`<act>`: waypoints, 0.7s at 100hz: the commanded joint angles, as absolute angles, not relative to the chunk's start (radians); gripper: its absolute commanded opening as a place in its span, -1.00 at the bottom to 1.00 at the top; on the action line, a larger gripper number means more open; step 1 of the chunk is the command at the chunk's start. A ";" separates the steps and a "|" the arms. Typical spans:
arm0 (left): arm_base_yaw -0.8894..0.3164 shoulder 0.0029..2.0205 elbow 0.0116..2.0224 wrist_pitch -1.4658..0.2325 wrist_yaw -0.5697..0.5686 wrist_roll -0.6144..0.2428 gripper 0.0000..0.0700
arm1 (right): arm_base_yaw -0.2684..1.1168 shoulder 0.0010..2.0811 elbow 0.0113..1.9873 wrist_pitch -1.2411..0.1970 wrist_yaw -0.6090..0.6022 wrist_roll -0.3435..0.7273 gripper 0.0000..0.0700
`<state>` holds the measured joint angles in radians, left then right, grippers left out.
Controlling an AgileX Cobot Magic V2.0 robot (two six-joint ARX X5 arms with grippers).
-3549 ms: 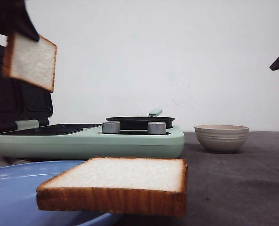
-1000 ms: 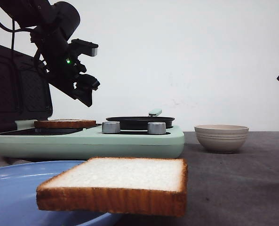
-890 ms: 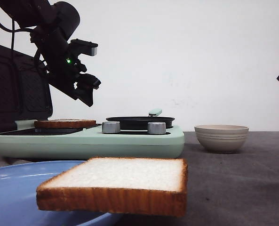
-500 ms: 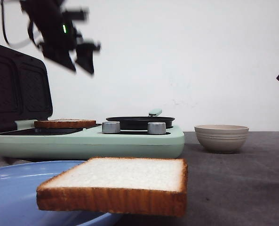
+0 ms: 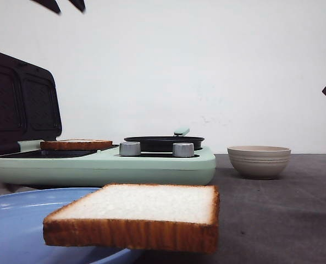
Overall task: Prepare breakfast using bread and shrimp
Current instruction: 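Lay the slice on the farther press plate and open the left gripper, then lower the right gripper to the blue plate and grasp the other slice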
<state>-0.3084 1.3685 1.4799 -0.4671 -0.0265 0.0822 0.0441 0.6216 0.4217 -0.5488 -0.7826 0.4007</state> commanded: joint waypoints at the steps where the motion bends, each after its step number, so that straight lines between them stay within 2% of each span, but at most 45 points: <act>1: -0.304 1.353 1.496 -0.490 -0.025 0.046 -0.09 | 0.044 0.626 0.438 -0.546 -0.782 0.408 -0.13; 26: -0.274 1.235 1.428 -0.530 0.024 0.020 -0.09 | 0.072 0.627 0.438 -0.583 -0.781 0.404 -0.12; 54: -0.265 1.036 1.202 -0.464 0.027 -0.025 -0.09 | 0.172 0.638 0.419 -0.599 -0.733 0.408 -0.12; 70: -0.265 0.892 1.056 -0.421 0.027 -0.044 -0.09 | 0.234 0.684 0.358 -0.523 -0.733 0.459 -0.12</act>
<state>-0.2638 0.9276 1.0836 -0.4370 0.0254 -0.0265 0.2127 0.6609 0.3779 -0.5587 -0.7353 0.4171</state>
